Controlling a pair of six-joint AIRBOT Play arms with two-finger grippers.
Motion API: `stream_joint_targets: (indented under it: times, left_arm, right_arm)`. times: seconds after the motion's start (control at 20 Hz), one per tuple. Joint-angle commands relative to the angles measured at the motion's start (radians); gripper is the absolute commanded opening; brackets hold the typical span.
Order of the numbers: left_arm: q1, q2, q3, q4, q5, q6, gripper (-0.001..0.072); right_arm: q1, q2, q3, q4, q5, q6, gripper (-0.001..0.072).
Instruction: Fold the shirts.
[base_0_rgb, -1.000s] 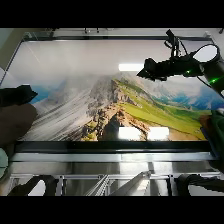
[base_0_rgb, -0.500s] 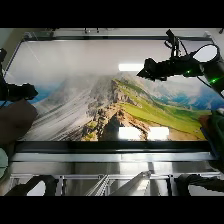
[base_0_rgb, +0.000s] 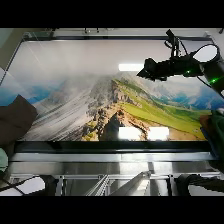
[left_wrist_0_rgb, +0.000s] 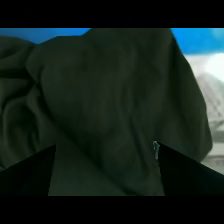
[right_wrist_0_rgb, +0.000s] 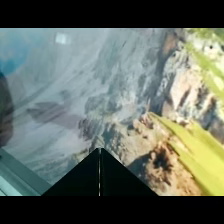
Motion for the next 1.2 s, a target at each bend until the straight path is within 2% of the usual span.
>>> stream_joint_targets:
  times: [0.0, 0.25, 0.6, 0.7, 0.75, 0.8, 0.9, 0.95, 1.0, 1.15]
  left_arm:
    - [0.212, -0.104, 0.073, -0.171, -0.027, 0.06, 0.07]
    - [0.318, -0.249, 0.097, -0.172, 0.023, 0.062, 0.0699]
    - [0.216, -0.388, 0.097, -0.171, 0.04, 0.064, 0.0699]
    - [0.177, -0.426, 0.097, -0.172, 0.062, 0.099, 0.0691]
    - [0.159, -0.447, 0.097, -0.171, 0.084, 0.104, 0.0463]
    - [0.141, -0.464, 0.097, -0.172, 0.099, 0.104, 0.0013]
    - [0.104, -0.475, 0.097, -0.23, 0.127, 0.128, 0.0017]
    - [0.089, -0.468, 0.097, -0.315, 0.144, 0.181, 0.0017]
    - [0.07, -0.455, 0.097, -0.443, 0.165, 0.242, 0.0017]
    - [-0.027, -0.386, 0.107, -0.812, 0.227, 0.357, 0.0017]
  right_arm:
    - [0.0, 0.0, 0.0, 0.0, 0.0, 0.0, 0.0022]
    - [0.0, 0.0, 0.0, 0.0, 0.0, 0.0, 0.0022]
    - [0.0, 0.0, 0.0, 0.0, 0.0, 0.0, 0.0021]
    - [0.0, 0.0, 0.0, 0.0, 0.0, 0.0, 0.0022]
    - [0.0, 0.0, 0.0, 0.0, 0.0, 0.0, 0.0021]
    - [0.0, 0.0, 0.0, 0.0, 0.0, 0.0, 0.0021]
    - [0.0, 0.0, 0.0, 0.0, 0.0, 0.0, 0.0022]
    - [0.0, 0.0, 0.0, 0.0, 0.0, 0.0, 0.0021]
    - [0.0, 0.0, 0.0, 0.0, 0.0, 0.0, 0.0022]
    - [0.0, 0.0, 0.0, 0.0, 0.0, 0.0, 0.0022]
